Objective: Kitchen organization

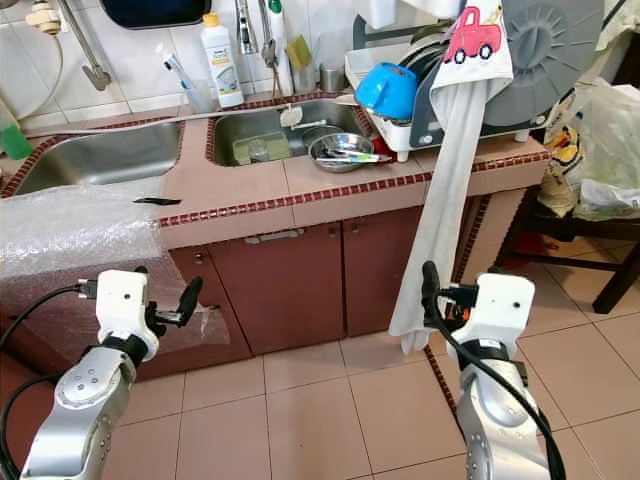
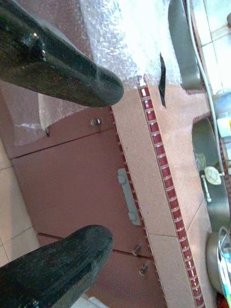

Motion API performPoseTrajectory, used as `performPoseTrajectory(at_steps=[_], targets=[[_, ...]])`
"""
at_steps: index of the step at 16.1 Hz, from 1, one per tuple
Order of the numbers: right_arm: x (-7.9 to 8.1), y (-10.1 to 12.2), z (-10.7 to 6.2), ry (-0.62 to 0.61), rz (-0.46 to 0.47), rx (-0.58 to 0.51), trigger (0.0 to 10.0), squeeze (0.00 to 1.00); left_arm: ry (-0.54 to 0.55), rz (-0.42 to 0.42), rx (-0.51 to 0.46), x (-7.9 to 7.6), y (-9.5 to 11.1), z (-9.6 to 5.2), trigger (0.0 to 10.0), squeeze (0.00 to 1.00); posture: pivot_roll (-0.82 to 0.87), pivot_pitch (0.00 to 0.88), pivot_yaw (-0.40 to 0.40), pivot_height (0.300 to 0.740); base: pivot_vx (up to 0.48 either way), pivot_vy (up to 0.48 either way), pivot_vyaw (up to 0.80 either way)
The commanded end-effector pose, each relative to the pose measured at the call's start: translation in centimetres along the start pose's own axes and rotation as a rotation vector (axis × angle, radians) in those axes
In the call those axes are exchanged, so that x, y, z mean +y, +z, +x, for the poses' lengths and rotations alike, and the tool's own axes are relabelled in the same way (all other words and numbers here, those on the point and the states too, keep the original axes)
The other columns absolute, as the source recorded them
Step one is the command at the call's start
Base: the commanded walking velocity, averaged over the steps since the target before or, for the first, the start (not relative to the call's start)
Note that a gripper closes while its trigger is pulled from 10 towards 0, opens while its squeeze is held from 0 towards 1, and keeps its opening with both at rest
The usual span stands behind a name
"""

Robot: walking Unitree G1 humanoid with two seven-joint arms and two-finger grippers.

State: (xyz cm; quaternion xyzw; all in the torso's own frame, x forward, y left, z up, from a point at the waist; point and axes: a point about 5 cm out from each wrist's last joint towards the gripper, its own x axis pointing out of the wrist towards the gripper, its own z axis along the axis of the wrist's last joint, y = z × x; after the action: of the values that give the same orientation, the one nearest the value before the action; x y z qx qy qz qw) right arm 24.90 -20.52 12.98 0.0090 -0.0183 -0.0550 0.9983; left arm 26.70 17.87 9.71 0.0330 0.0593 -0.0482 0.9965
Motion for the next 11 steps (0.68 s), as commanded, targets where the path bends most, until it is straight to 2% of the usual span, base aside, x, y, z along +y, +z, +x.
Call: performPoseTrajectory(at_steps=[1,3,7,11], targets=[[0.7,0.4,0.3,0.021,0.015,-0.008,10.0,0.00,0.018,0.010,-0.011,0.6,0.6,0.1,10.0,0.00,0.03,0.000,0.105,0.740,0.000,0.000,0.00],[1.2,0.5,0.4,0.042,0.019,-0.009,10.0,0.00,0.036,-0.001,-0.001,0.5,0.4,-0.1,10.0,0.00,0.03,0.000,0.096,0.740,0.000,0.416,0.00],[0.8,0.8,0.5,0.036,0.015,-0.016,10.0,0.00,0.024,-0.018,0.003,-0.4,0.4,0.0,10.0,0.00,0.02,0.000,0.092,0.740,0.000,0.445,0.00],[0.5,0.8,0.4,0.022,0.009,-0.015,10.0,0.00,0.024,-0.020,0.007,-0.4,0.4,0.2,10.0,0.00,0.01,0.000,0.097,0.740,0.000,0.465,0.00]])
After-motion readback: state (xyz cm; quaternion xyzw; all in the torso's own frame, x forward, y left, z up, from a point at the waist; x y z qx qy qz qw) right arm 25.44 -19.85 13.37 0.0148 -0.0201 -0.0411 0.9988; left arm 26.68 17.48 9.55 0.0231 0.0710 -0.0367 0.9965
